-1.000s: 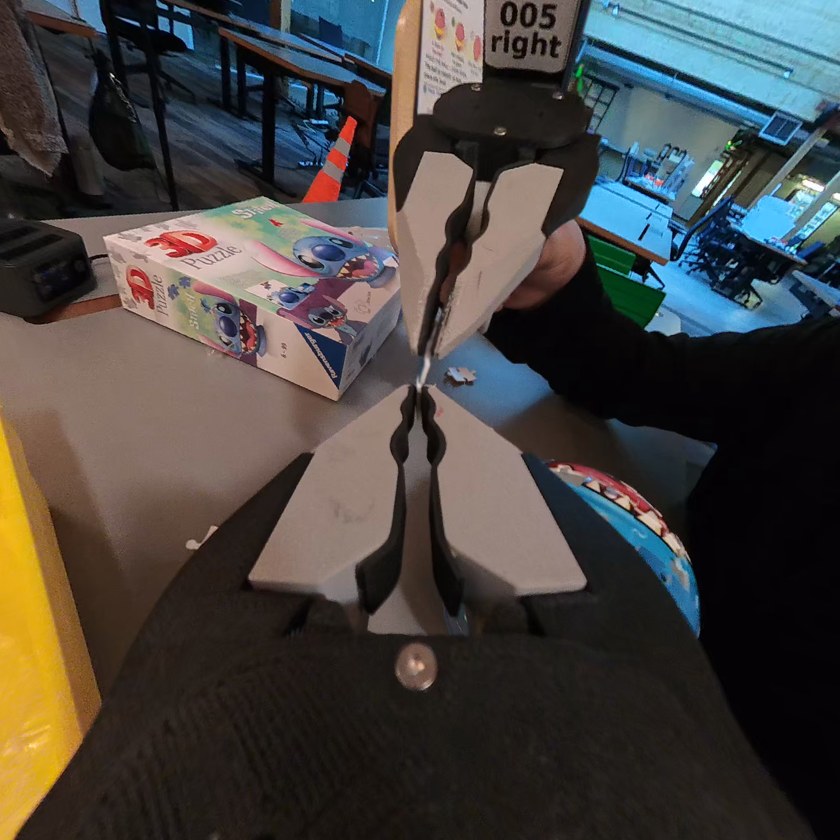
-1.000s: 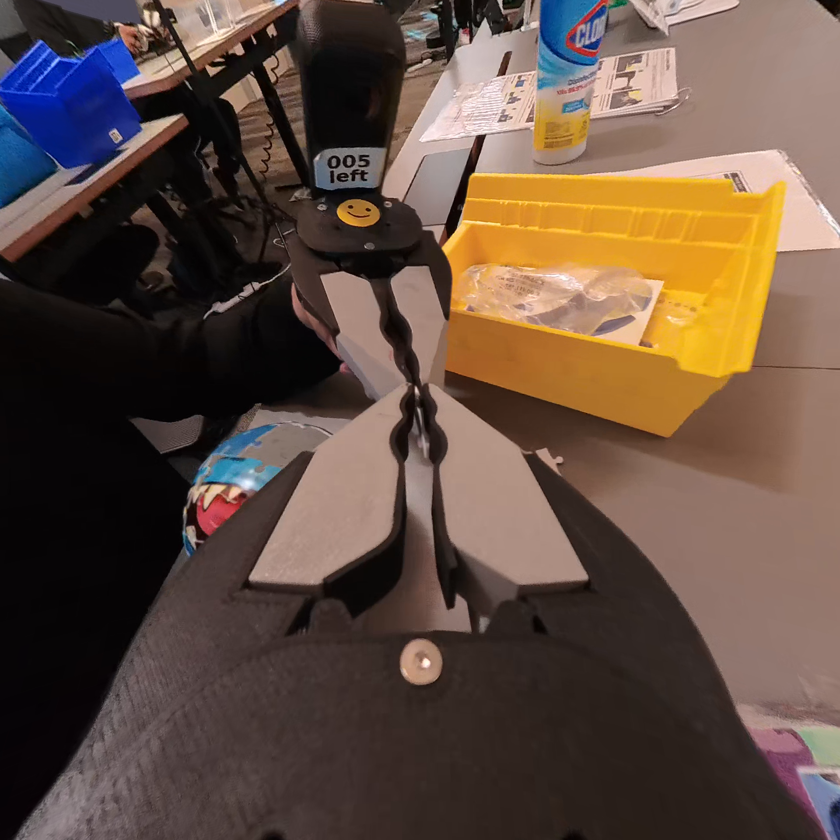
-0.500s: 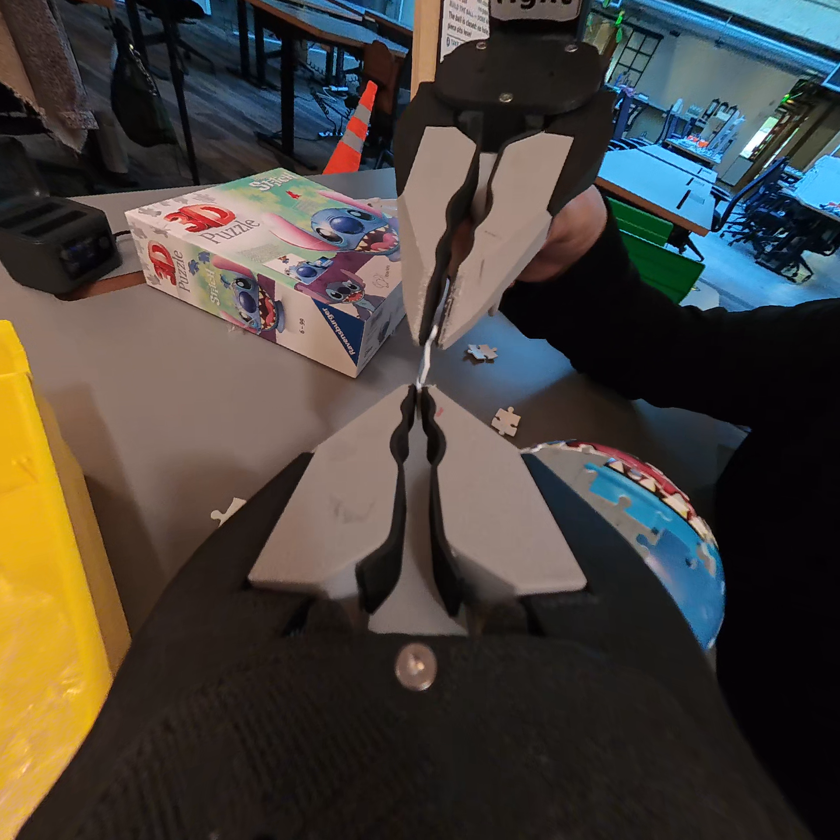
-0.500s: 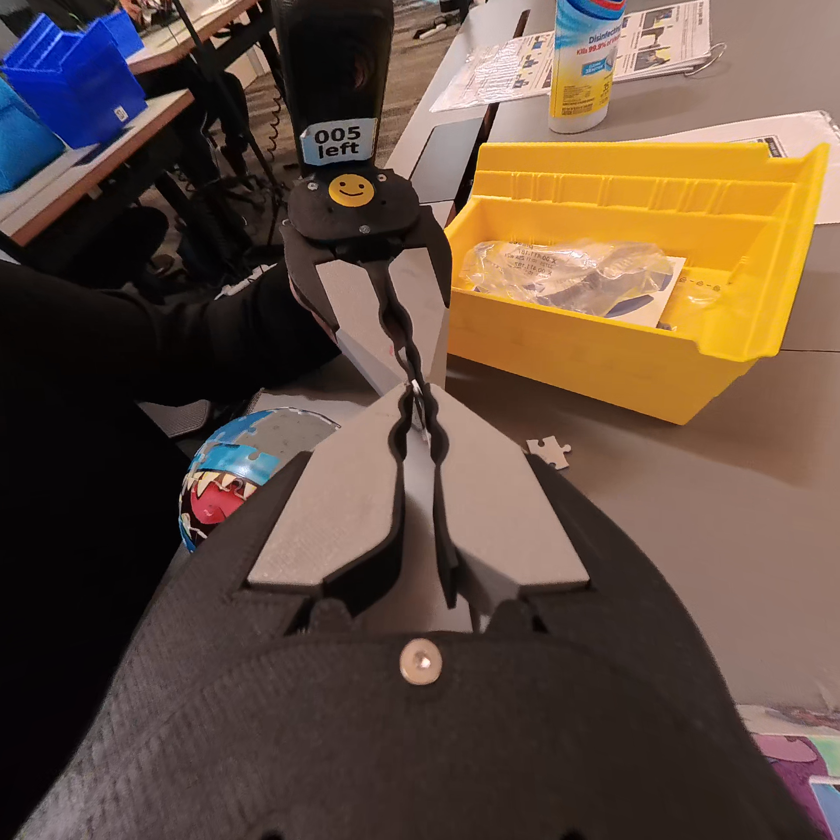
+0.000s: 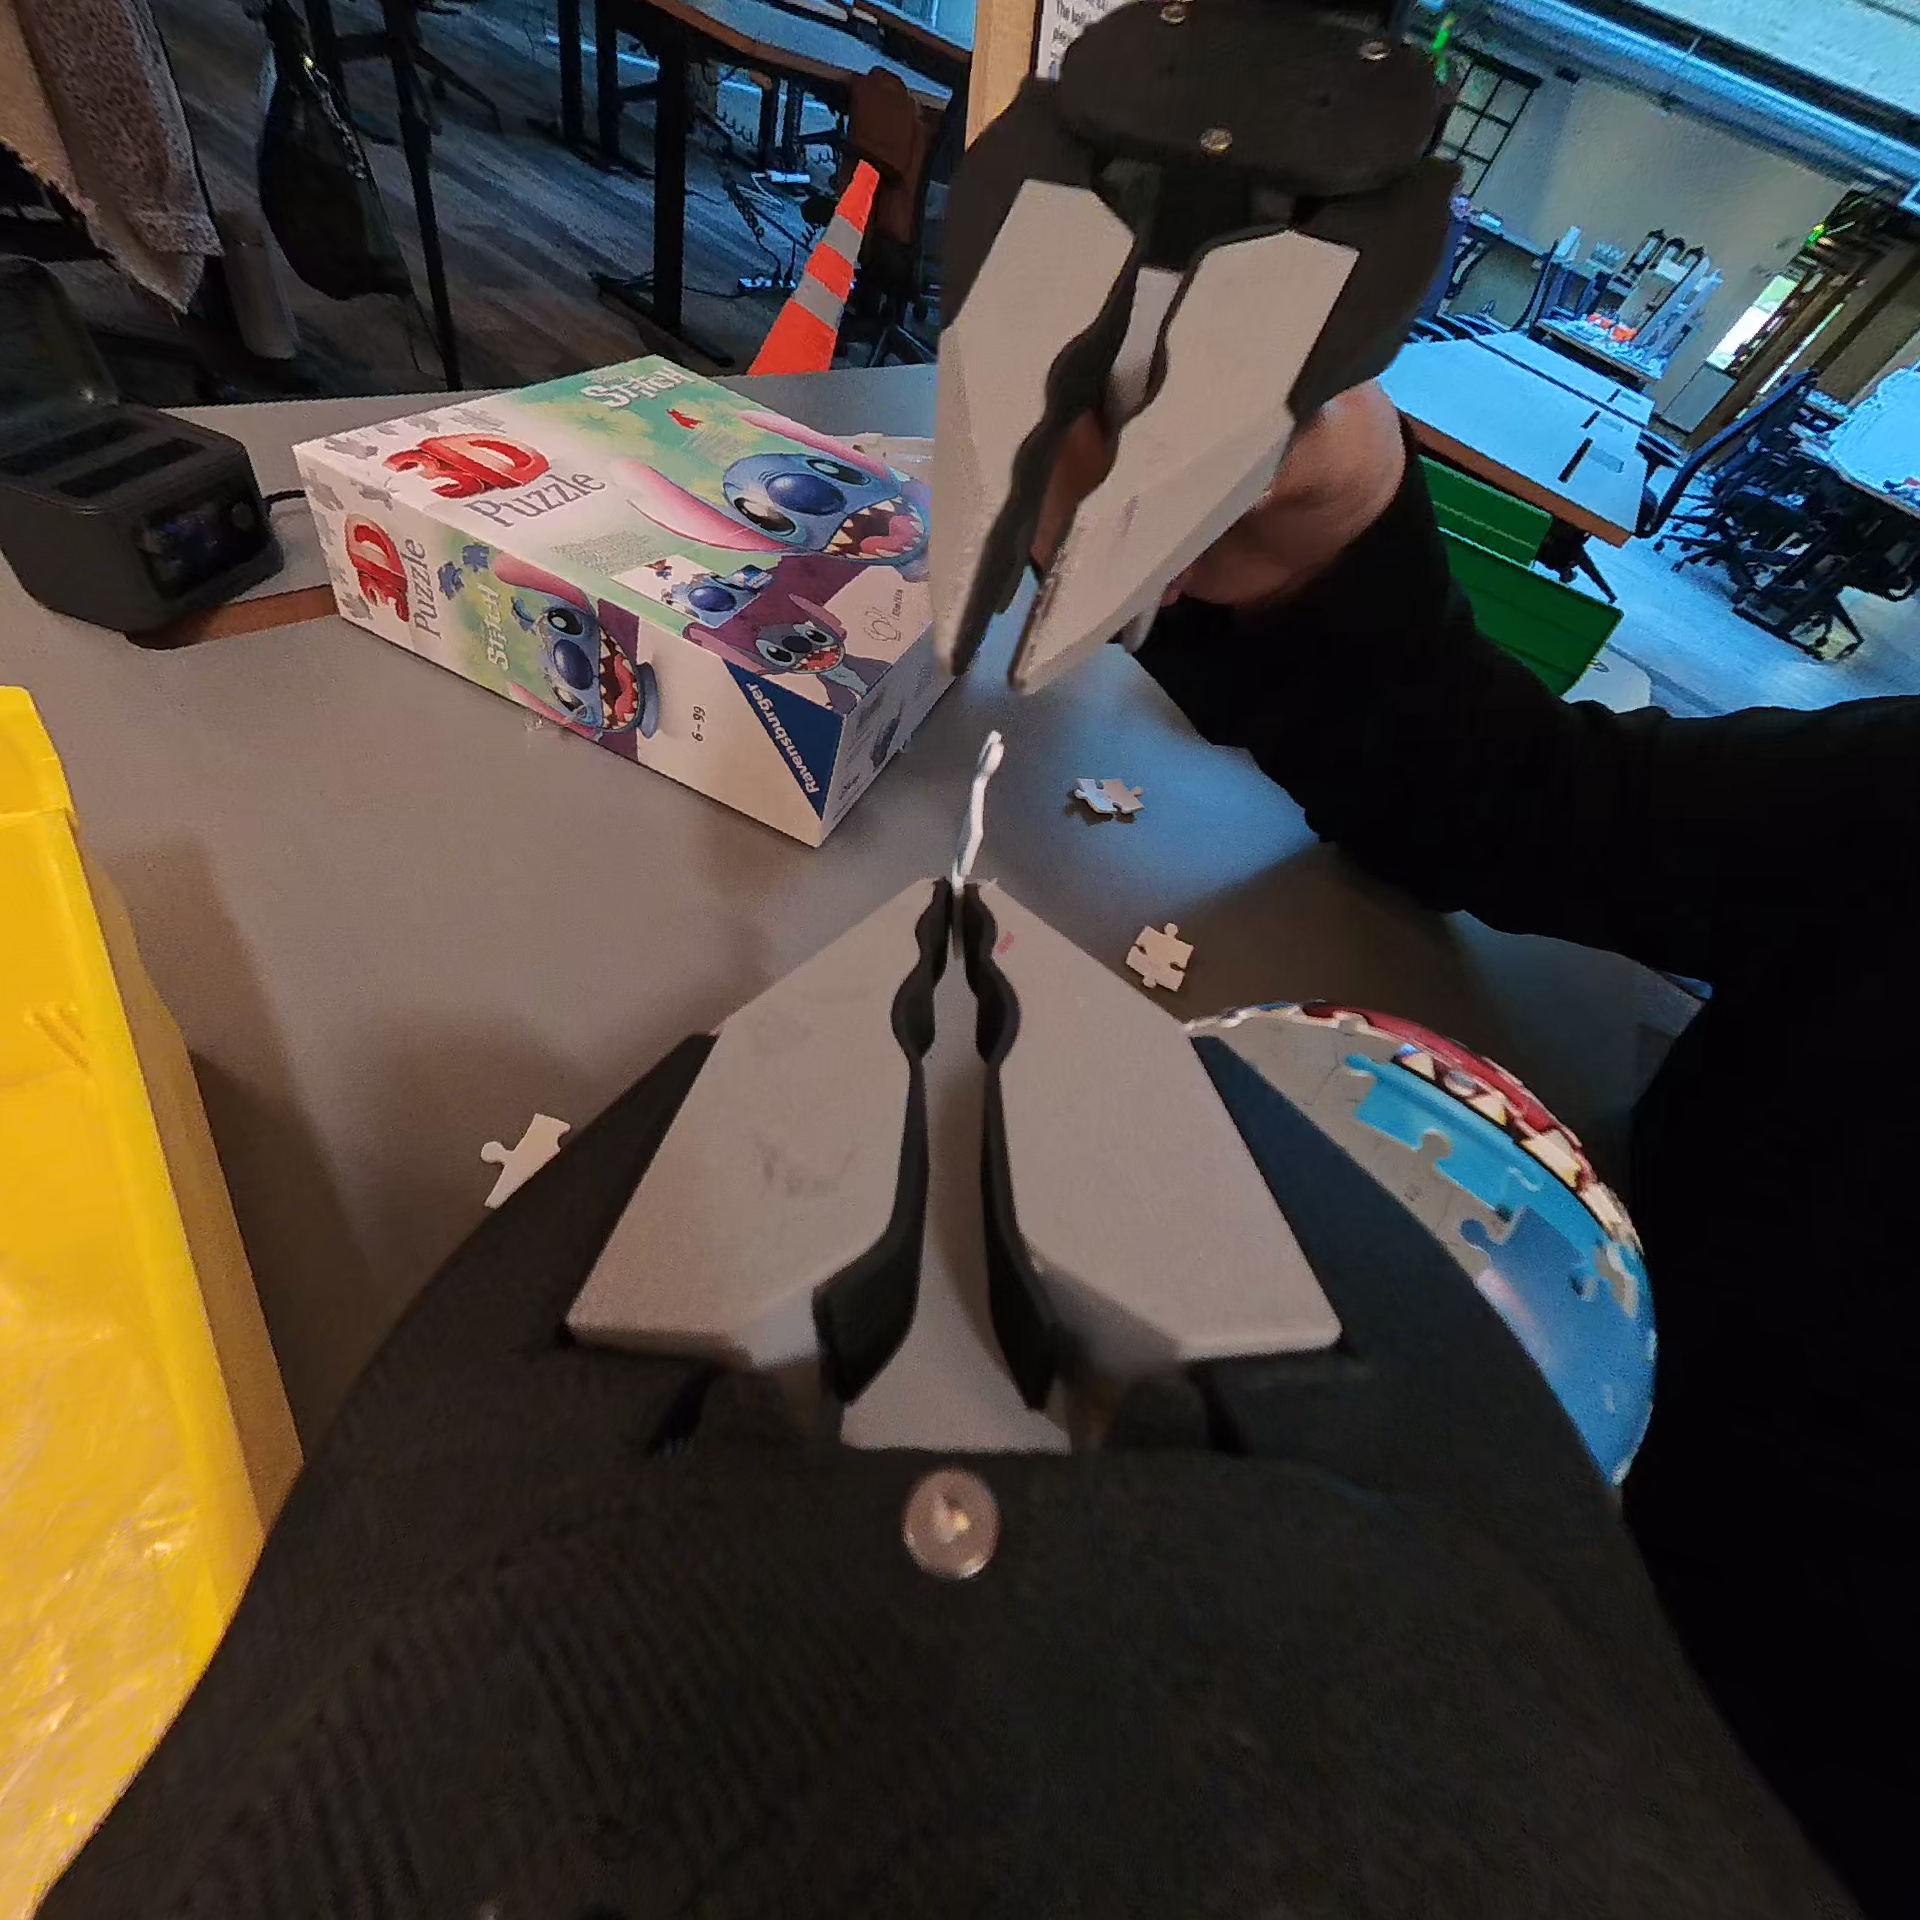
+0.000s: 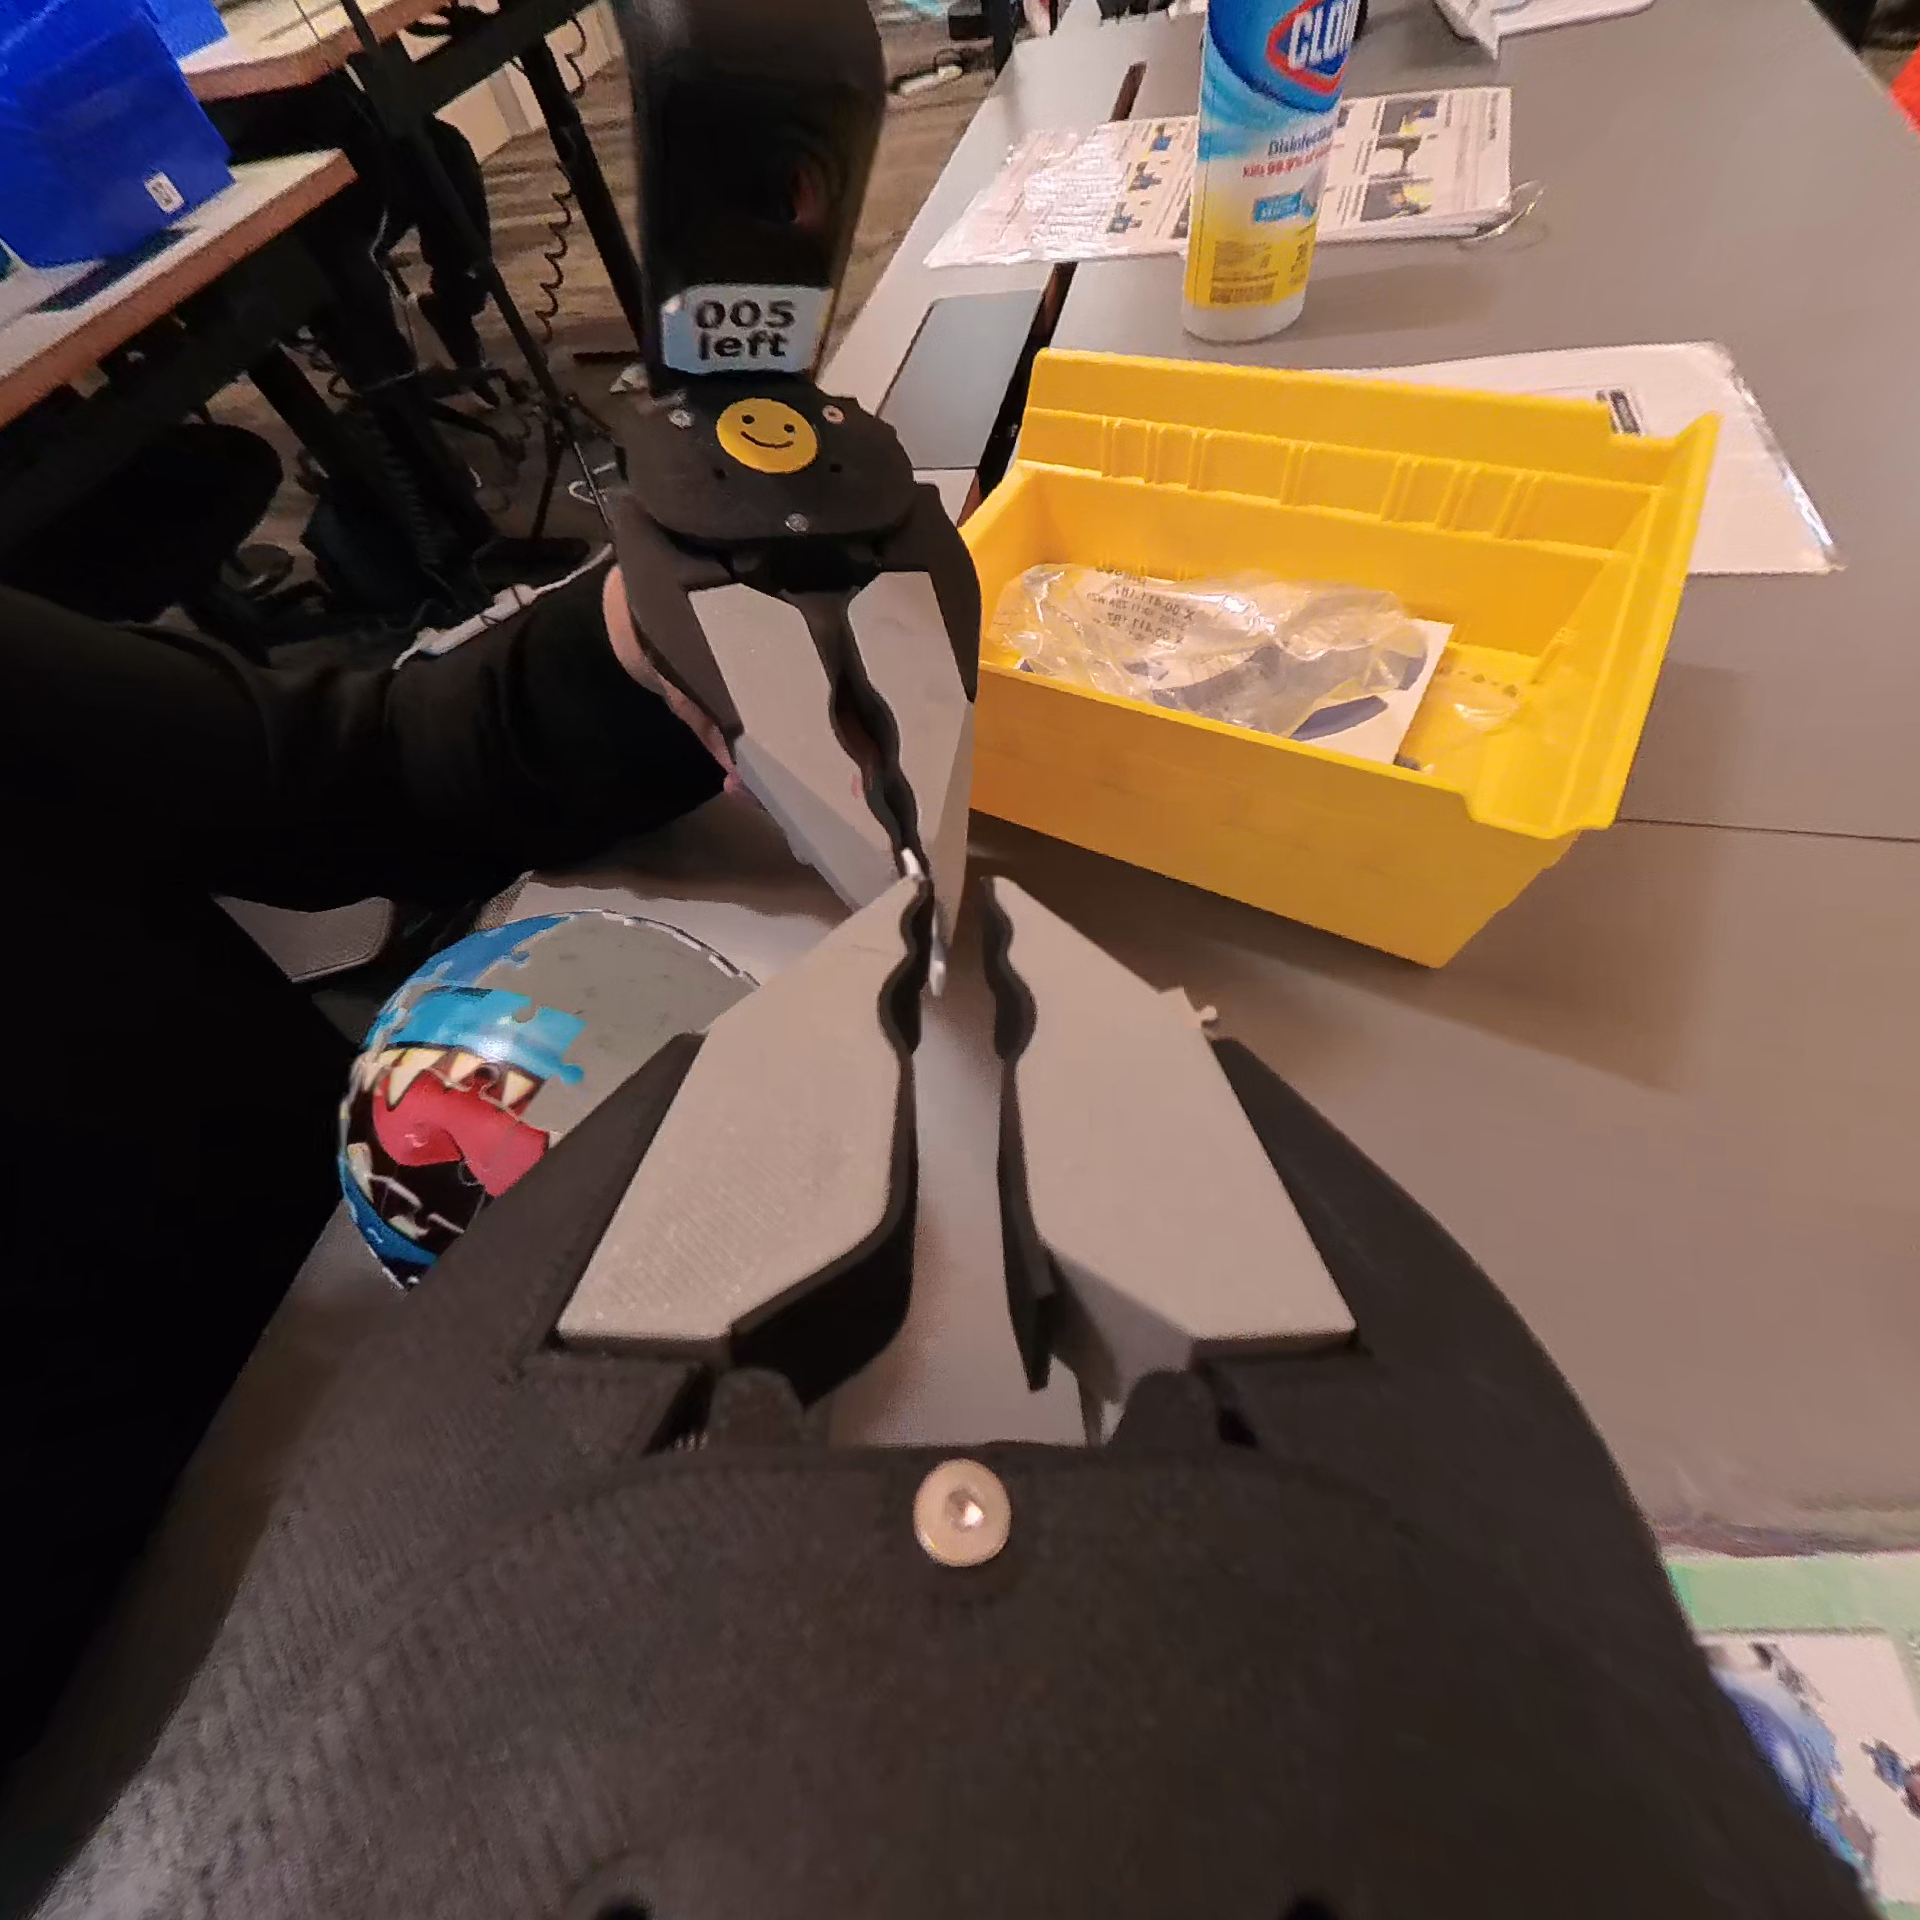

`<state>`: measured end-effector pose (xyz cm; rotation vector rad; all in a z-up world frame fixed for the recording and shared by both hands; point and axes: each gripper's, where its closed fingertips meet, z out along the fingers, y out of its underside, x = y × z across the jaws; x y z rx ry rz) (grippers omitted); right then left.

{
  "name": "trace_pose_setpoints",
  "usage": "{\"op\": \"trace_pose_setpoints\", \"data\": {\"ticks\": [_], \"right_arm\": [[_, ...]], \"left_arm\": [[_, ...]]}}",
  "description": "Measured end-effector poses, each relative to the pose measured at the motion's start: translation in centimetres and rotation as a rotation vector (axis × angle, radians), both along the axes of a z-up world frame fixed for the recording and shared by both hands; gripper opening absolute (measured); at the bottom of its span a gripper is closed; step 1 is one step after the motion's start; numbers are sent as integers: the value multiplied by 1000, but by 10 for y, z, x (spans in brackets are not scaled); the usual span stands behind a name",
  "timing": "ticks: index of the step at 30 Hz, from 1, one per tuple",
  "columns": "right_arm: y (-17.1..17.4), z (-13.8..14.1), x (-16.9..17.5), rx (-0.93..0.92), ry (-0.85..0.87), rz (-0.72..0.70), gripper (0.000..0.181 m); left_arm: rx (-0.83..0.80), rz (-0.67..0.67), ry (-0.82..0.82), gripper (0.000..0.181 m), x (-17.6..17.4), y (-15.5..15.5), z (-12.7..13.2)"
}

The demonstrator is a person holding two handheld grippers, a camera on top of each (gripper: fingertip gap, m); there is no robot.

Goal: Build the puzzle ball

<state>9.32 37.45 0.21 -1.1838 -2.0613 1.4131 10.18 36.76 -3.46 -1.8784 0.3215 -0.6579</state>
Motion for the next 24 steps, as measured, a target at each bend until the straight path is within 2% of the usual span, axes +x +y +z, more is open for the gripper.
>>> {"op": "trace_pose_setpoints", "data": {"ticks": [16, 19, 22, 24], "right_arm": [[-17, -8, -1, 103, 18, 34, 0], [-21, -8, 1, 96, 7, 48, 0], [-29, -10, 5, 97, 3, 75, 0], [-40, -14, 8, 102, -9, 115, 0]], "left_arm": [[-7, -35, -30, 2, 5, -5, 3], [10, -40, -49, 15, 1, -14, 11], [54, -56, -123, 8, 0, -31, 21], [46, -14, -123, 12, -3, -38, 21]]}}
